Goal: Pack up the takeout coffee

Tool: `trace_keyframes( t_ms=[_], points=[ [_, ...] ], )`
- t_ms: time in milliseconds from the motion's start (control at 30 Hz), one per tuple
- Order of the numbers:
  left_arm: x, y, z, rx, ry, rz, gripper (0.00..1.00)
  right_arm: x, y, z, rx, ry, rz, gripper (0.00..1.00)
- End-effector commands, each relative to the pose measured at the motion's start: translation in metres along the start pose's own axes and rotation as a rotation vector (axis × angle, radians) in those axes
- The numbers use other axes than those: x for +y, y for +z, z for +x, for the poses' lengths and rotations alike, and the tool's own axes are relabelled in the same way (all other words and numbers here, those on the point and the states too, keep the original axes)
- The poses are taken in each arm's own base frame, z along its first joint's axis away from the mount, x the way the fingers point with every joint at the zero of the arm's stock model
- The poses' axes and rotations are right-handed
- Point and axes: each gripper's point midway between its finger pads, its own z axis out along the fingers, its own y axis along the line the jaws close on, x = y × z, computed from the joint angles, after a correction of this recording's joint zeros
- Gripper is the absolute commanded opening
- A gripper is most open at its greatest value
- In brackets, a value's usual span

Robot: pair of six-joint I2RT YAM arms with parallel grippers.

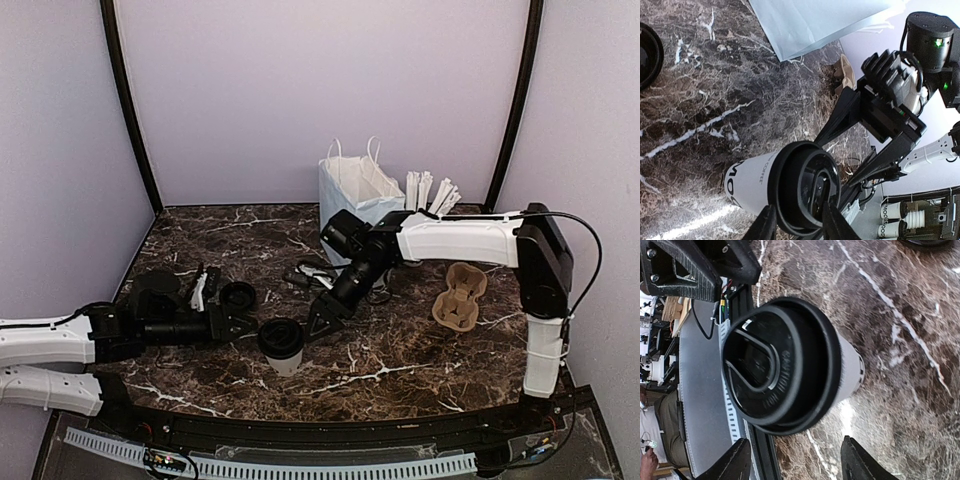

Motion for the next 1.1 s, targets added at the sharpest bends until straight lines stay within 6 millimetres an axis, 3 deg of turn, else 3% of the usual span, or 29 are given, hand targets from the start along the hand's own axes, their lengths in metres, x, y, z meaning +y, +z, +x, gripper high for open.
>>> trace_keyframes(
  t_ms=[0,200,467,800,1067],
  points=[
    [-0.012,-0.003,-0.021,-0.070,0.041,-0.009,0.33,0.009,0.008,-0.007,0.006,-0.002,-0.060,0.63],
    [-0.010,0.010,-0.024,-0.057,0.029,-0.024,0.32,0.007,0.014,-0.007,0.014,0.022,-0.075,0.66],
    [0.001,0.023,-0.022,-0.035,0.005,-0.041,0.20,0.000,0.024,-0.005,0.022,0.060,-0.081,0.66],
    [0.026,0.030,0.002,0.047,-0.039,-0.078,0.16,-0.014,0.036,0.001,0.047,0.111,-0.070,0.66],
    [0.033,0.029,0.009,0.068,-0.029,-0.087,0.16,-0.022,0.039,0.005,0.055,0.125,-0.049,0.66]
  ],
)
